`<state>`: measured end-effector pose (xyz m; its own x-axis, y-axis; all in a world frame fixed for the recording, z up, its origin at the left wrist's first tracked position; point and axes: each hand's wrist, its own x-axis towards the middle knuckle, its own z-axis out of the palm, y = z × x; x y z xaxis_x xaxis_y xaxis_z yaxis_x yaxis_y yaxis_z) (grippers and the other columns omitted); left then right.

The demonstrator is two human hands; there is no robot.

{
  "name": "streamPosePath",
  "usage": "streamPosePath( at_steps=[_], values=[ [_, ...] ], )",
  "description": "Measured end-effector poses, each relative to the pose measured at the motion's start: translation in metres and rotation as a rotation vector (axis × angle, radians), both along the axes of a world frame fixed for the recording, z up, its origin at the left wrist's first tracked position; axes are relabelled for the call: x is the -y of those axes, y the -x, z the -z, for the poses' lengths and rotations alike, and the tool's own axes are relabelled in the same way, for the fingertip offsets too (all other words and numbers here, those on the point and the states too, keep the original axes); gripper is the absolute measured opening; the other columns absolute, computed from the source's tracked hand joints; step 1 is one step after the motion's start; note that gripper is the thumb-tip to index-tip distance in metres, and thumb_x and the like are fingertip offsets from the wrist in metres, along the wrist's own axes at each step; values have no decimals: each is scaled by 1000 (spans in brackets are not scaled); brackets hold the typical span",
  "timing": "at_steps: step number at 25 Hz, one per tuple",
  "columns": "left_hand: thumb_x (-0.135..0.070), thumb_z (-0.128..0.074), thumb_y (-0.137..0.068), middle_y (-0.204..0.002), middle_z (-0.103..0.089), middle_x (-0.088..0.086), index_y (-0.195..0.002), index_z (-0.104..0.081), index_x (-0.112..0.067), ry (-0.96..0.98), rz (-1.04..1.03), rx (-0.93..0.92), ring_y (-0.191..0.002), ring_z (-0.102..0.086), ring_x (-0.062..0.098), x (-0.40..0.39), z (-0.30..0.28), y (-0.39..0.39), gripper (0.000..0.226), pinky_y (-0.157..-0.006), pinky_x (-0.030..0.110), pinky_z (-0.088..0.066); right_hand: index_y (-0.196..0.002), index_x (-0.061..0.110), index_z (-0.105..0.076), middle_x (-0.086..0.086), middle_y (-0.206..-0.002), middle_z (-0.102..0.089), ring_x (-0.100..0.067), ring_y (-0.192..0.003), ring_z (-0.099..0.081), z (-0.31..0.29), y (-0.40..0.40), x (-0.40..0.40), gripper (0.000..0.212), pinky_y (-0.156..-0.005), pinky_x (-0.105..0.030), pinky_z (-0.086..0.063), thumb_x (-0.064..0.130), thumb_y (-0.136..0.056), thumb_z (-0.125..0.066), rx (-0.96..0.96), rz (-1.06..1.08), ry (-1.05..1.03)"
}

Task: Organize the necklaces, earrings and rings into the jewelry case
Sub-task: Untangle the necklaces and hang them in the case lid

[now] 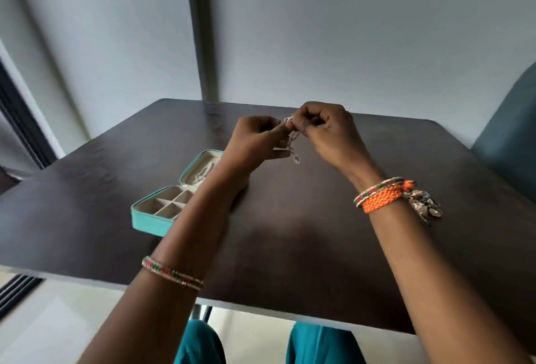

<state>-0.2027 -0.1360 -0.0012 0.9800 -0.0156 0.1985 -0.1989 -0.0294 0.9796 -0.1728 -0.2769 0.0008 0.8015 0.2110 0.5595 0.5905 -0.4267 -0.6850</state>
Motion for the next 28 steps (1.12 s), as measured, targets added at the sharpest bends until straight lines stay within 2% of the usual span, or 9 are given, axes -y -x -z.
streamPosePath(
  at_steps=[3,5,8,13,18,21,24,26,28],
  values=[
    [-16,-62,-88,-83,-48,11,-84,-65,-6,8,-131,-32,-76,-40,18,-16,4,19,11,-59,22,-34,-69,12,-67,2,-69,-64,-5,-66,-57,-6,16,-38,18,-62,-15,-41,10,-85,-60,186,123,-83],
    [-22,-64,-82,-81,-51,9,-82,-64,-8,73,-161,-41,-72,-44,16,-27,4,28,14,-57,22,-29,-66,11,-65,0,-69,-62,-10,-67,-56,-8,21,-59,18,-62,-18,-40,9,-83,-60,255,172,-139],
    [-27,-62,-76,-71,-56,-1,-76,-63,-16,297,-102,-179,-55,-52,7,-40,5,41,11,-54,20,-33,-70,9,-64,-3,-77,-63,-20,-77,-59,0,24,-83,15,-68,-30,-46,12,-83,-58,303,255,-65],
    [-15,-58,-90,-72,-54,-1,-84,-62,-14,552,-38,-321,-53,-54,6,-71,12,51,7,-57,18,-45,-74,14,-68,-2,-79,-67,-24,-81,-61,3,26,-107,15,-73,-40,-50,25,-83,-64,307,211,-22],
    [-20,-55,-89,-101,-53,7,-100,-59,-16,524,-68,-448,-82,-57,16,-102,10,48,13,-59,25,-54,-74,17,-69,4,-77,-66,-22,-83,-60,-8,21,-119,17,-80,-46,-49,31,-84,-66,328,104,69],
    [-19,-50,-90,-96,-61,3,-105,-60,-18,250,-119,-402,-80,-59,15,-121,-2,46,18,-58,23,-49,-74,18,-69,6,-79,-67,-22,-85,-60,-8,12,-121,17,-83,-47,-47,31,-83,-68,304,99,113],
    [-13,-44,-92,-80,-67,-3,-89,-65,-18,-141,-372,-108,-67,-57,11,-144,-4,28,22,-53,19,-39,-72,21,-69,7,-78,-68,-21,-84,-61,-3,8,-120,17,-84,-46,-46,33,-82,-68,257,104,145],
    [-25,-48,-87,-78,-62,4,-87,-64,-14,-254,-441,-21,-69,-50,17,-157,9,10,19,-55,23,-37,-73,22,-70,8,-78,-70,-17,-81,-62,3,9,-119,17,-86,-41,-44,35,-83,-68,218,94,189],
    [-47,-47,-78,-85,-59,13,-83,-60,-13,-396,-424,-94,-79,-52,21,-167,31,-9,37,-70,29,-38,-75,23,-70,7,-78,-71,-14,-80,-62,8,11,-119,18,-83,-33,-34,37,-85,-66,187,104,267]
  ],
)
